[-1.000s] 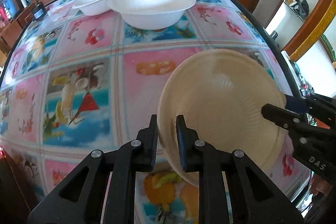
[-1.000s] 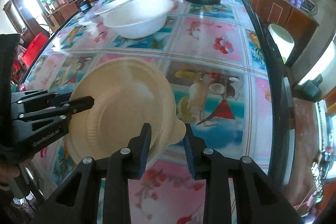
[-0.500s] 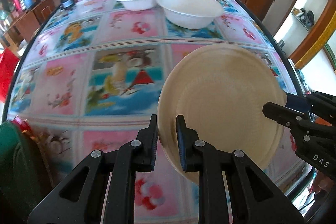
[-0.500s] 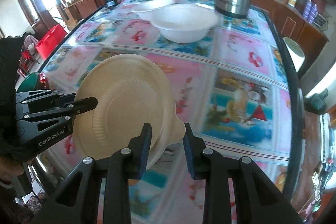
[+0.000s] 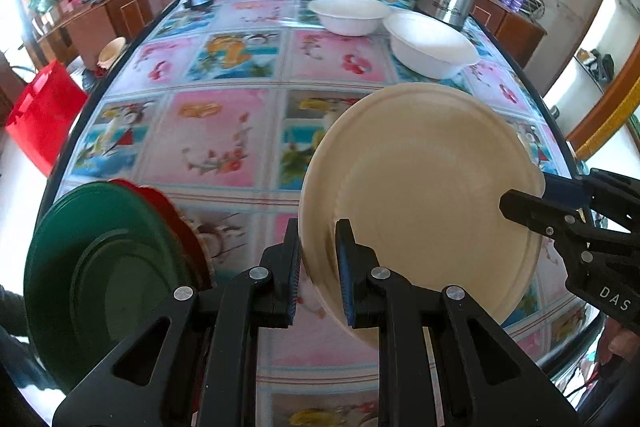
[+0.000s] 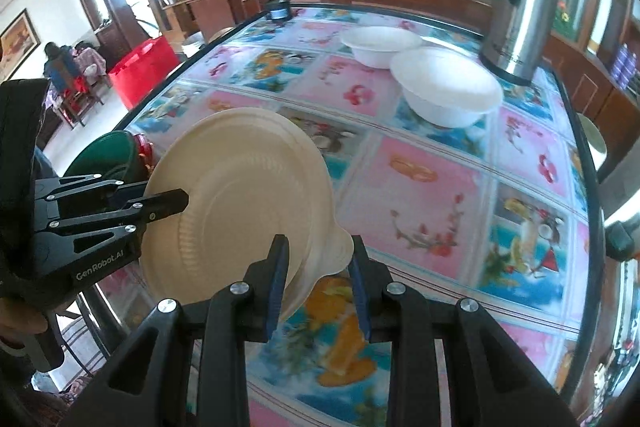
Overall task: Organize plates and bowls
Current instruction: 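Lift the beige plate with both grippers and carry it to the green basin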
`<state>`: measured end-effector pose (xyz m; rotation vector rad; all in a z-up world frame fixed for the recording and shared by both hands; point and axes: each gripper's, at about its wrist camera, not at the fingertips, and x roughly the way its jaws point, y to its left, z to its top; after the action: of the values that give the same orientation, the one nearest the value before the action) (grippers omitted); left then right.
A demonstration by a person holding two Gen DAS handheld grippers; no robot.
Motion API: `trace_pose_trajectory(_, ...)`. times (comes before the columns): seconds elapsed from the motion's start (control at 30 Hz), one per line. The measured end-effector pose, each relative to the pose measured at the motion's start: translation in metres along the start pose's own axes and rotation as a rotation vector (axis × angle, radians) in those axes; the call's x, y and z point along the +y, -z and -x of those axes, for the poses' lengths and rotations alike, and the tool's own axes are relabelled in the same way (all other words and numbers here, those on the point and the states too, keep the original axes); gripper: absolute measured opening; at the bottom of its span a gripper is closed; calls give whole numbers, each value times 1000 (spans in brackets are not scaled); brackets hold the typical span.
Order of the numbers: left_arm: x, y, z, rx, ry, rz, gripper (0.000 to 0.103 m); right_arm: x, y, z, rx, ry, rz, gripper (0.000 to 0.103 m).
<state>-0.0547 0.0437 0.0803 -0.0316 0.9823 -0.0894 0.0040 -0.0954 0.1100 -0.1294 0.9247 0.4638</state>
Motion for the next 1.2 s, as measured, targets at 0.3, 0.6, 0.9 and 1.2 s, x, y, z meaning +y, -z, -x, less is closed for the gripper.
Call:
trace_pose_trajectory(0.3,28,7,13,-9,-8,41,16,28,-9,-4,-3,-16,49,30)
trace_pose_trajectory(0.6,52,10,31,-43,-37,69,16,55,-21,-3,-19,-27,94,32)
trace_pose_trajectory(0.9,95,13,56,-82,-73,135,16,97,-40,0,-47,-57,168,32)
trace_pose_trajectory(1.2,147,34,66,-81,-131,221,16,149,-51,-20,-23,-108,258,32)
